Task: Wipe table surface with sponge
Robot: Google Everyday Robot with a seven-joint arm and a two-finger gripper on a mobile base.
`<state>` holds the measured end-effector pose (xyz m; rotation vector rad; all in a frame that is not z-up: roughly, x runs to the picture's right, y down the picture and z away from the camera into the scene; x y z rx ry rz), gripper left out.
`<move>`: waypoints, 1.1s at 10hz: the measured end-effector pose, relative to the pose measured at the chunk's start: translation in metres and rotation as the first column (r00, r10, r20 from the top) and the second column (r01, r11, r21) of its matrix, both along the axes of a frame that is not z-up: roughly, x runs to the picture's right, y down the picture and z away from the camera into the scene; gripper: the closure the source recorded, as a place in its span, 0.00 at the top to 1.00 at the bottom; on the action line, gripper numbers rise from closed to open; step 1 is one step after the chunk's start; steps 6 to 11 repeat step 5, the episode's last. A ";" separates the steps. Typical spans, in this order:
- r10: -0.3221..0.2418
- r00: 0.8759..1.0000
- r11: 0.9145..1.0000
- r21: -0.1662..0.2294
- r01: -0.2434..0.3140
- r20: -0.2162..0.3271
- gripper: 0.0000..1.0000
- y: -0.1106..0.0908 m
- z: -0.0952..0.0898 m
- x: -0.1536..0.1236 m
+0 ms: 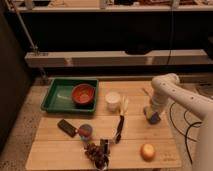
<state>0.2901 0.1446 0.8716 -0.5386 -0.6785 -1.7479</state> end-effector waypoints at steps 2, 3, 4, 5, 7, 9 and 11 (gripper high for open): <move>-0.014 1.000 1.000 0.002 0.014 0.023 0.35 -0.004 0.002 -0.026; -0.028 0.999 1.000 0.004 0.028 0.038 0.35 -0.004 0.001 -0.035; -0.050 0.997 0.999 0.003 0.050 0.066 0.35 0.002 -0.007 -0.050; -0.064 0.994 0.998 -0.001 0.064 0.086 0.35 0.011 -0.014 -0.057; -0.064 0.994 0.998 -0.001 0.064 0.086 0.35 0.011 -0.014 -0.057; -0.064 0.994 0.998 -0.001 0.064 0.086 0.35 0.011 -0.014 -0.057; -0.064 0.994 0.998 -0.001 0.064 0.086 0.35 0.011 -0.014 -0.057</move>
